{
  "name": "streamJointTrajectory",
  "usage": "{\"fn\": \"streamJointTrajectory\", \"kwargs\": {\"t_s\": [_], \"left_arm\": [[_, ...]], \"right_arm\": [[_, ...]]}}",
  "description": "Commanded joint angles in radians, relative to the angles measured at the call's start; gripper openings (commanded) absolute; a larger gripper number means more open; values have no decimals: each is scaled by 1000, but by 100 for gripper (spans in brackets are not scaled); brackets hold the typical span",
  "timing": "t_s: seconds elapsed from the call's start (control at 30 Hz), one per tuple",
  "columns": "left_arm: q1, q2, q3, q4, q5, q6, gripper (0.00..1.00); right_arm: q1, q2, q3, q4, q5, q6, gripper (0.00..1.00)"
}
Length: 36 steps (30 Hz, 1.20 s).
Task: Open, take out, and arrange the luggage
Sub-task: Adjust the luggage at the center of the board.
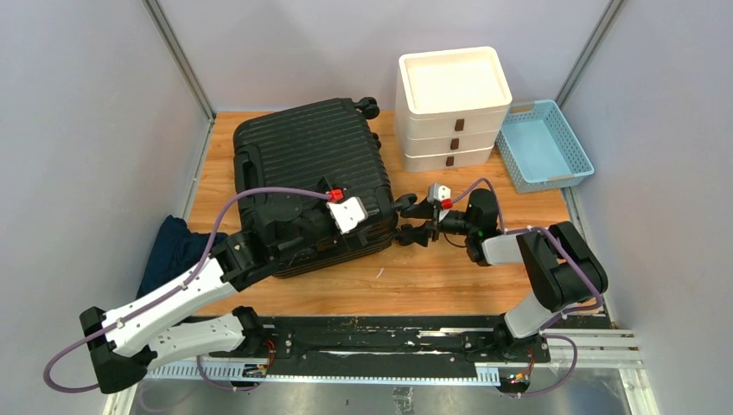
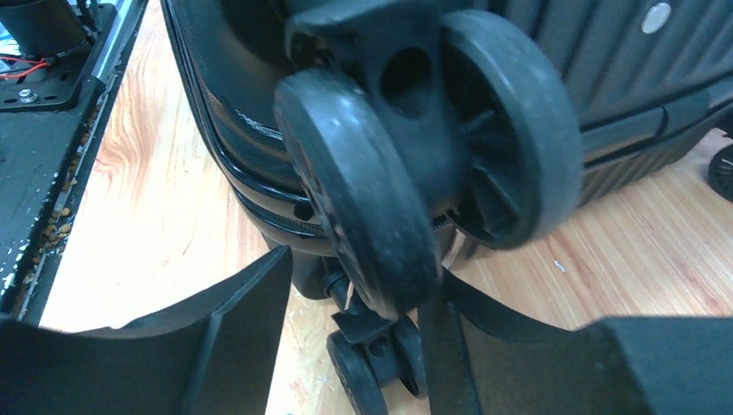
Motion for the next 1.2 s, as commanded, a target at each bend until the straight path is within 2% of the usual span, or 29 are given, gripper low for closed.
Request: {"fn": "streamJointTrajectory", "kwargs": {"t_s": [0.0,0.13,0.27,0.47,0.7,0.97,1.17], "left_arm": [[1,-24,-43,82,-46,34,100],[2,-36,-47,84,-47,38,100],[1,-39,-55,92,-29,32,100],[2,-38,-55,90,-27,33,100],[1,-42,-57,90,-27,37,100],[1,-59,-62,93,-31,43,100],[1,-75,-69,98,-35,45,100]], "right_arm": [[39,14,-11,41,4,-5,55],[41,29,-12,49,22,10,47],[40,34,-12,65,12,36,34],[41,41,-34,162,3,101,22],[41,60,-42,207,29,136,0],[39,41,-72,236,28,175,0],[42,-28,-123,183,-21,110,0]]}}
